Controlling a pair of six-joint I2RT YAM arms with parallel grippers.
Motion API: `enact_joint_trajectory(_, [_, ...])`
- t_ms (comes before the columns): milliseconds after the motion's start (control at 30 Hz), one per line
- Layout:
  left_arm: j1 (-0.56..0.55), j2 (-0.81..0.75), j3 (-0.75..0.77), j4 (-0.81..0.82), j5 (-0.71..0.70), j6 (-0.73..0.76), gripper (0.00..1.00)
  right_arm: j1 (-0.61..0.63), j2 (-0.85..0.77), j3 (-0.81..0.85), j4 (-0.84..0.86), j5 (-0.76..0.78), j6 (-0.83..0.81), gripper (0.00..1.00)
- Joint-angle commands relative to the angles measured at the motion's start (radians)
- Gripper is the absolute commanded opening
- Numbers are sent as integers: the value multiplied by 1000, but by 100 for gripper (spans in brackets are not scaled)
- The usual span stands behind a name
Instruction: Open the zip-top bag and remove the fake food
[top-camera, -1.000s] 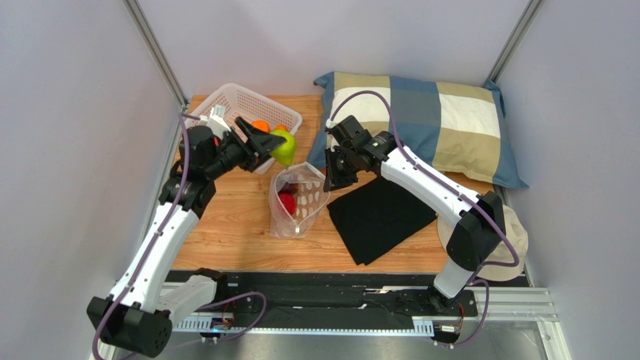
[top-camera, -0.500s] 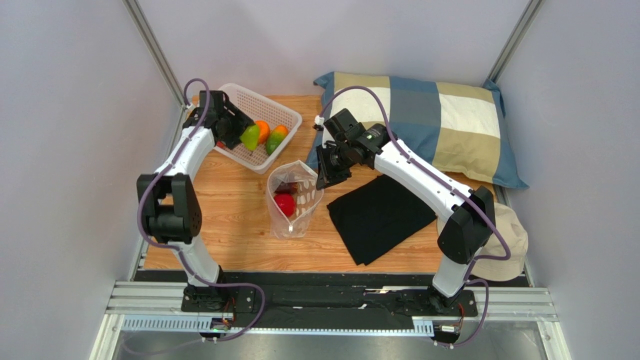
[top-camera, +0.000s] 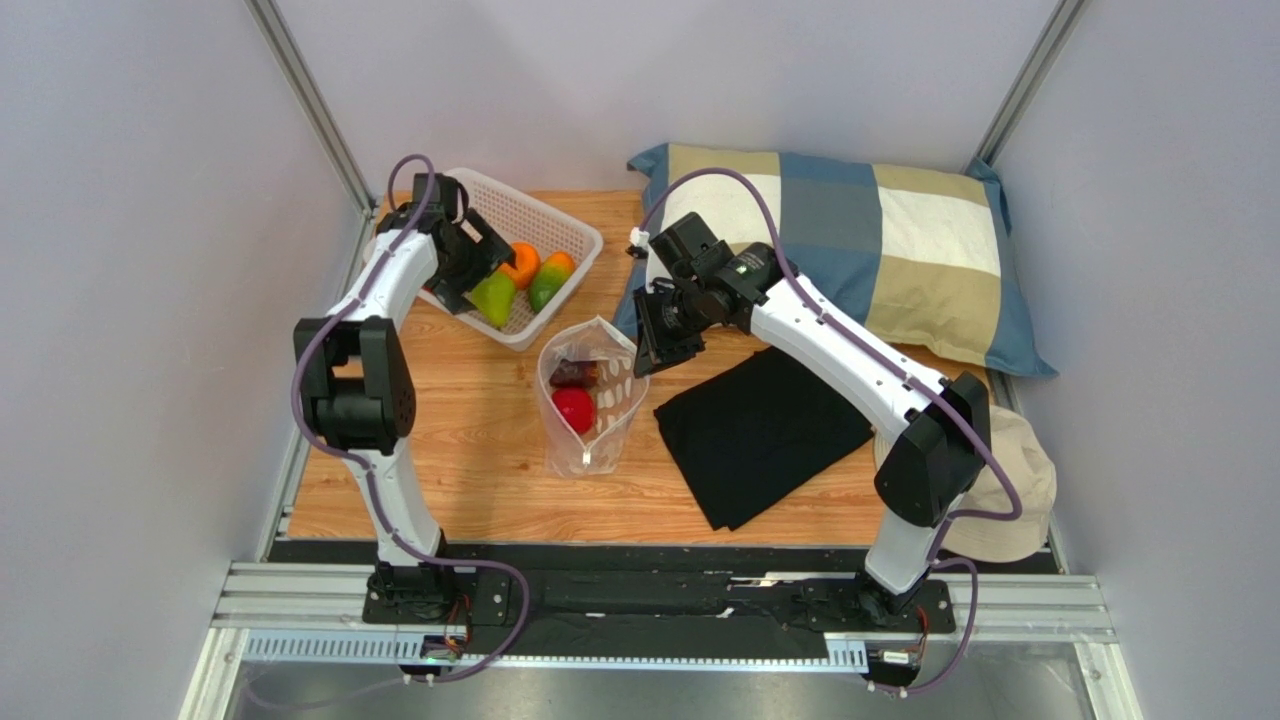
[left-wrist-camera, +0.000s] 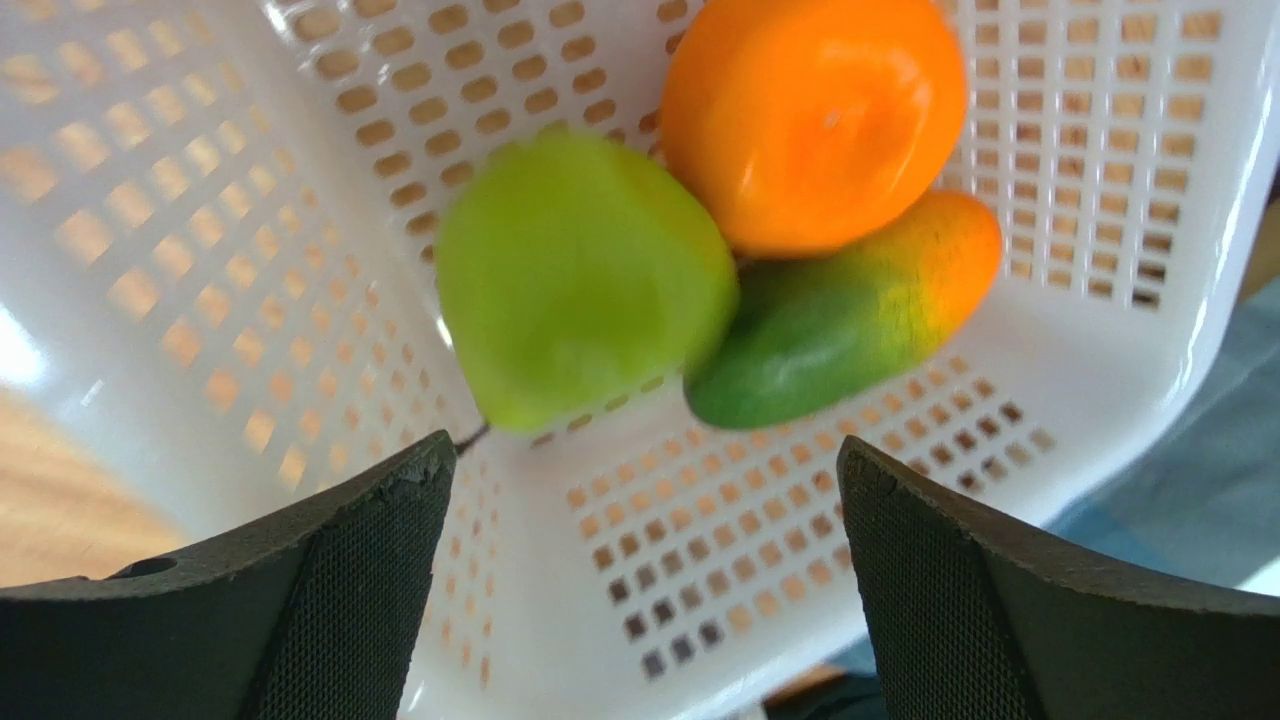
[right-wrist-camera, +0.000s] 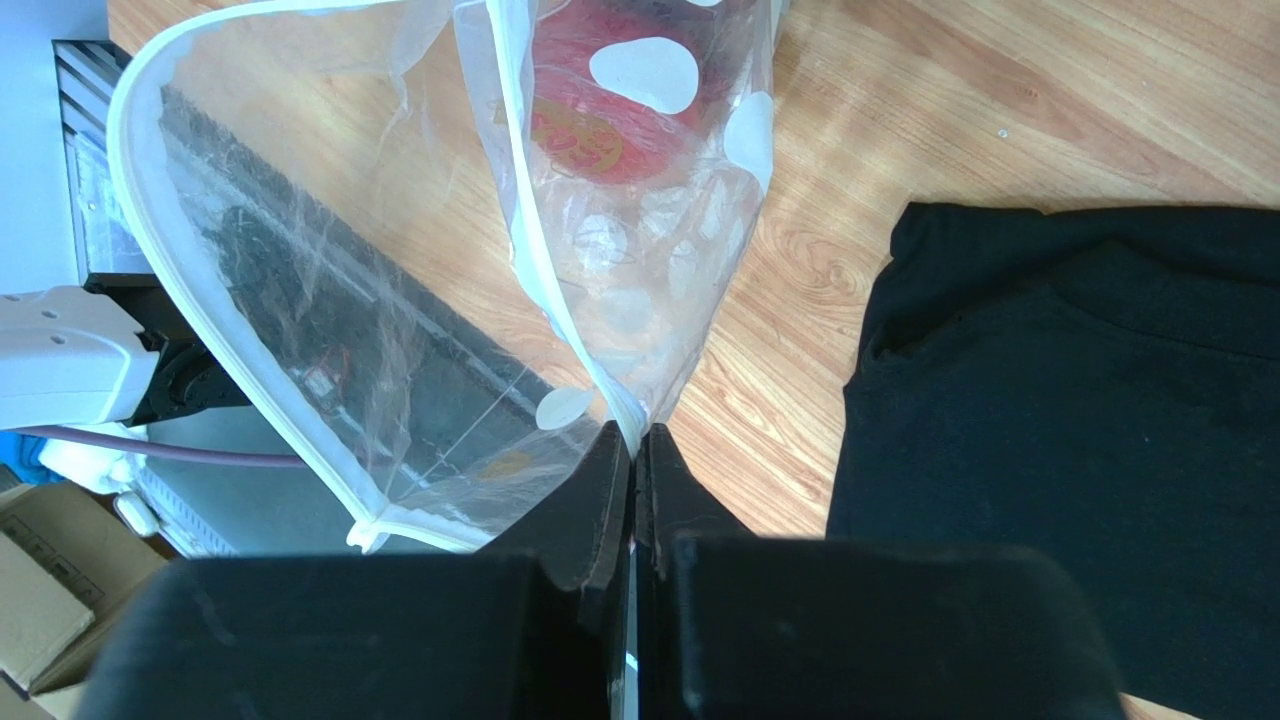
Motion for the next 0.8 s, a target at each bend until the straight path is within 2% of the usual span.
enact_joint_trajectory(0, [2, -188, -32, -117, -3, 97, 99, -5, 6, 53, -5, -8, 5, 0])
enact_joint_trajectory(67, [2, -252, -76, -157, 24, 146, 91, -5, 8, 58, -7, -7, 7, 0])
enact_joint_trajectory(100, [2, -344, -104, -163, 28, 151, 90, -7, 9, 62, -12, -5, 8, 0])
enact_joint_trajectory(167, [-43, -457, -201, -146, 41, 170, 78, -5, 21, 82, -33, 1, 7, 0])
enact_joint_trajectory(200, [-63, -570, -235, -134, 105, 168, 70, -5, 23, 88, -39, 7, 8, 0])
enact_joint_trajectory(233, [-83, -631, -274, -117, 139, 154, 50, -5, 28, 94, -50, 12, 14, 0])
enact_joint_trajectory(267, [-144, -688, -345, -75, 172, 110, 39, -5, 31, 102, -56, 13, 17, 0])
enact_joint_trajectory(333, [-212, -827, -407, -10, 280, 24, 28, -5, 34, 117, -68, 30, 29, 0])
enact_joint_trajectory(367, [-299, -887, -446, 2, 304, -7, 26, -5, 35, 122, -71, 32, 30, 0])
enact_joint_trajectory(433, [-391, -929, -476, 42, 322, -81, 22, -5, 40, 144, -78, 16, 40, 0])
enact_joint_trajectory(533, [-536, -963, -498, 44, 235, -121, 20, 3, 40, 163, -71, 4, 57, 0])
enact_joint_trajectory(667, [-567, -894, -469, 19, 192, -103, 13, 21, 46, 188, -70, -10, 82, 0])
enact_joint_trajectory(700, [-571, -879, -454, 9, 154, -92, 7, 22, 44, 194, -70, -14, 89, 0])
enact_joint_trajectory(767, [-571, -822, -414, -5, 123, -54, 5, 30, 43, 208, -70, -16, 97, 0])
